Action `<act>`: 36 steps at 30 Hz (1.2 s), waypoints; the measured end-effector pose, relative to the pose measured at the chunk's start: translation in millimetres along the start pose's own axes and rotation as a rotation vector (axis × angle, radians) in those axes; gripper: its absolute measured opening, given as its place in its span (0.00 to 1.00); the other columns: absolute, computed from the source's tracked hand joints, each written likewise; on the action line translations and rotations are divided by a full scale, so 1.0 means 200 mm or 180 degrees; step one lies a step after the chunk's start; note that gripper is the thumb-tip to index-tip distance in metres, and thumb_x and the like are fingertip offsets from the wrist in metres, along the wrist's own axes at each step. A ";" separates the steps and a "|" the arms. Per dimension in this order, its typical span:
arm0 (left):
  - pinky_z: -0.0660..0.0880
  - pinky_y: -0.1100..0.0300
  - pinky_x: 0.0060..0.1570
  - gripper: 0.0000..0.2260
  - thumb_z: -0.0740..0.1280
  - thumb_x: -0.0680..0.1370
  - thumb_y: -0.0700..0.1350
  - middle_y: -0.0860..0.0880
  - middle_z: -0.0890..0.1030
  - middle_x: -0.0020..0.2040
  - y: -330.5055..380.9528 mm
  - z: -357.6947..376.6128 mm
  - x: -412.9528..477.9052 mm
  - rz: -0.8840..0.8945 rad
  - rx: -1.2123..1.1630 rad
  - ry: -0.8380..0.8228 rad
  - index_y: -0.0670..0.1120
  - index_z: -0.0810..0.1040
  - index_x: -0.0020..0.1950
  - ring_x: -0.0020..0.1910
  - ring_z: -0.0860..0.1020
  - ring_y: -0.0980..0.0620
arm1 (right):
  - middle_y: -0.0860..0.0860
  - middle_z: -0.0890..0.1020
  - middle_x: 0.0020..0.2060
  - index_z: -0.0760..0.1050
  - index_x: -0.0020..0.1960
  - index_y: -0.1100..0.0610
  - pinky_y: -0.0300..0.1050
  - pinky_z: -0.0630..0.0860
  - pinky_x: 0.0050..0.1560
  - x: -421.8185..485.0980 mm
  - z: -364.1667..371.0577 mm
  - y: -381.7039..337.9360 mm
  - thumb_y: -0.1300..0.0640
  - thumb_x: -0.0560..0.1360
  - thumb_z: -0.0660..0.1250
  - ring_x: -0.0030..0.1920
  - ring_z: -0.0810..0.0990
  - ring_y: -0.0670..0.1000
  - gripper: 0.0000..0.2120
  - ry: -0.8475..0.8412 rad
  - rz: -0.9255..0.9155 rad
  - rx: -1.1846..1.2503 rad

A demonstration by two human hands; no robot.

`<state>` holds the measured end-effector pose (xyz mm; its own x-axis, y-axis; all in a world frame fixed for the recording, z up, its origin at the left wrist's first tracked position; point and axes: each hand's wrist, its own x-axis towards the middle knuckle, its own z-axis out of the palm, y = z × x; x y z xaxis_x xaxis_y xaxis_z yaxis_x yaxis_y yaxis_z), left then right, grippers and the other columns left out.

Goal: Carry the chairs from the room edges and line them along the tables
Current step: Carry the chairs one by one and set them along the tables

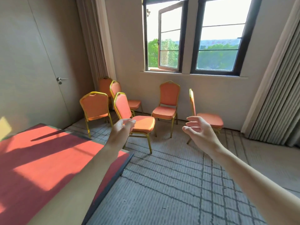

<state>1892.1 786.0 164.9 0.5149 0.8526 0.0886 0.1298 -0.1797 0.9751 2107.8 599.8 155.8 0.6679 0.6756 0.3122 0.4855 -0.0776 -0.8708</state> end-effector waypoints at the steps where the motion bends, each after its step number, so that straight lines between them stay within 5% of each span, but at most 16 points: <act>1: 0.73 0.52 0.61 0.11 0.65 0.79 0.55 0.48 0.82 0.55 -0.02 0.03 0.14 -0.0016 -0.0037 0.0034 0.51 0.79 0.57 0.57 0.78 0.52 | 0.45 0.82 0.53 0.74 0.65 0.50 0.39 0.77 0.53 0.13 0.03 0.06 0.52 0.75 0.72 0.54 0.81 0.42 0.19 -0.0018 -0.0018 0.0014; 9: 0.73 0.54 0.59 0.12 0.67 0.76 0.57 0.49 0.80 0.57 -0.02 0.26 1.31 -0.0088 0.0007 0.0224 0.53 0.78 0.56 0.57 0.77 0.54 | 0.45 0.82 0.53 0.74 0.62 0.48 0.46 0.77 0.59 1.44 0.26 0.36 0.50 0.75 0.72 0.55 0.80 0.43 0.17 -0.0338 0.0046 0.0061; 18: 0.73 0.51 0.62 0.20 0.66 0.68 0.63 0.50 0.80 0.57 -0.23 0.21 2.38 -0.0280 -0.0017 0.0703 0.54 0.79 0.55 0.58 0.77 0.53 | 0.45 0.82 0.53 0.75 0.62 0.47 0.38 0.76 0.53 2.50 0.75 0.59 0.49 0.74 0.72 0.53 0.80 0.39 0.18 -0.0853 -0.0051 -0.0071; 26: 0.73 0.51 0.62 0.22 0.65 0.68 0.62 0.50 0.81 0.56 -0.53 0.15 3.54 -0.0344 -0.0253 0.0911 0.52 0.79 0.56 0.58 0.77 0.52 | 0.45 0.80 0.56 0.73 0.64 0.47 0.48 0.78 0.58 3.59 1.27 0.82 0.47 0.75 0.71 0.55 0.79 0.42 0.19 -0.1116 -0.0071 -0.0513; 31: 0.74 0.54 0.58 0.19 0.66 0.71 0.61 0.49 0.82 0.55 -0.65 0.10 4.12 -0.0461 -0.0347 0.0933 0.51 0.79 0.56 0.56 0.79 0.51 | 0.44 0.79 0.55 0.73 0.65 0.48 0.38 0.74 0.49 4.15 1.56 0.87 0.47 0.76 0.71 0.54 0.78 0.41 0.19 -0.1217 -0.0102 -0.0609; 36: 0.71 0.61 0.49 0.08 0.68 0.79 0.49 0.49 0.82 0.55 -0.79 -0.03 4.59 -0.0528 -0.0363 0.1102 0.48 0.80 0.56 0.56 0.78 0.53 | 0.46 0.80 0.57 0.74 0.64 0.48 0.45 0.77 0.58 4.61 1.97 0.97 0.46 0.74 0.71 0.54 0.79 0.42 0.20 -0.1415 -0.0006 -0.0456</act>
<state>2339.3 1599.4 92.2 0.1765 0.9839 -0.0277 0.0821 0.0134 0.9965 2595.9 1496.8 124.9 0.3757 0.9220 0.0935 0.5803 -0.1554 -0.7995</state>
